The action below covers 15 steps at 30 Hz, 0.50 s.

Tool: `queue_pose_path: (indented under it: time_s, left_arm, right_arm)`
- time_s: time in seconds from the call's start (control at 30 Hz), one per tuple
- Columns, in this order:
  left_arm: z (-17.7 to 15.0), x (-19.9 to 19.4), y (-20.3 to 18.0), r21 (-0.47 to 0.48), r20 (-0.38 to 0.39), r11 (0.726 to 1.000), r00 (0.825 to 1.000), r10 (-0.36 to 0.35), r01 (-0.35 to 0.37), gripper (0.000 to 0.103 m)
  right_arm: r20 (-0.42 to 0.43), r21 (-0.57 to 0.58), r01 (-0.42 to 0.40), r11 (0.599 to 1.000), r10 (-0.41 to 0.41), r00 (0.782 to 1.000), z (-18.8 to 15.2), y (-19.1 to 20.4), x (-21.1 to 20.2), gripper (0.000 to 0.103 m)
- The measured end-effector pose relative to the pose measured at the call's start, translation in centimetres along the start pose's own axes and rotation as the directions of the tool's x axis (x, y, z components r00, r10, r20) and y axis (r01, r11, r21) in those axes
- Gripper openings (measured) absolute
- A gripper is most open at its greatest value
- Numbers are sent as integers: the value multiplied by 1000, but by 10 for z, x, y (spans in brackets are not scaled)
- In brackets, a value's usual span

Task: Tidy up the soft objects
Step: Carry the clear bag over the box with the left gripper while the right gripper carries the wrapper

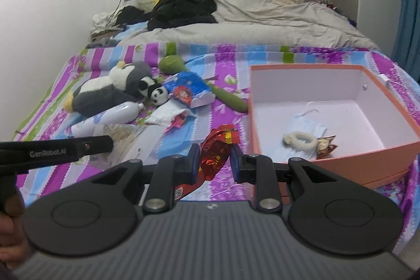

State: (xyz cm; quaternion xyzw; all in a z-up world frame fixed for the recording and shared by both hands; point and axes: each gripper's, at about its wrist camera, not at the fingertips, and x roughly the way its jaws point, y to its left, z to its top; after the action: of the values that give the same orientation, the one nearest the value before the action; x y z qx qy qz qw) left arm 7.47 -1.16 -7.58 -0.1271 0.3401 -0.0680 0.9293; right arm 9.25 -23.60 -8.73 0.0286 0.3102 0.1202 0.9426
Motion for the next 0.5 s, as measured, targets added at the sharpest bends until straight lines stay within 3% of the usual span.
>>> queue_pose_path:
  time_s: [0.23,0.5]
  left_arm:
    - [4,8,-28,44,-14,996,997,-73,74,15]
    - [13,31,-79,113,-54,976,982,-179,184,15]
  right_arm:
    - [36,49,73,996,-74,997,2,-29,-24,28]
    - [46,121,165,979,-172,984,2,-73,-49,28]
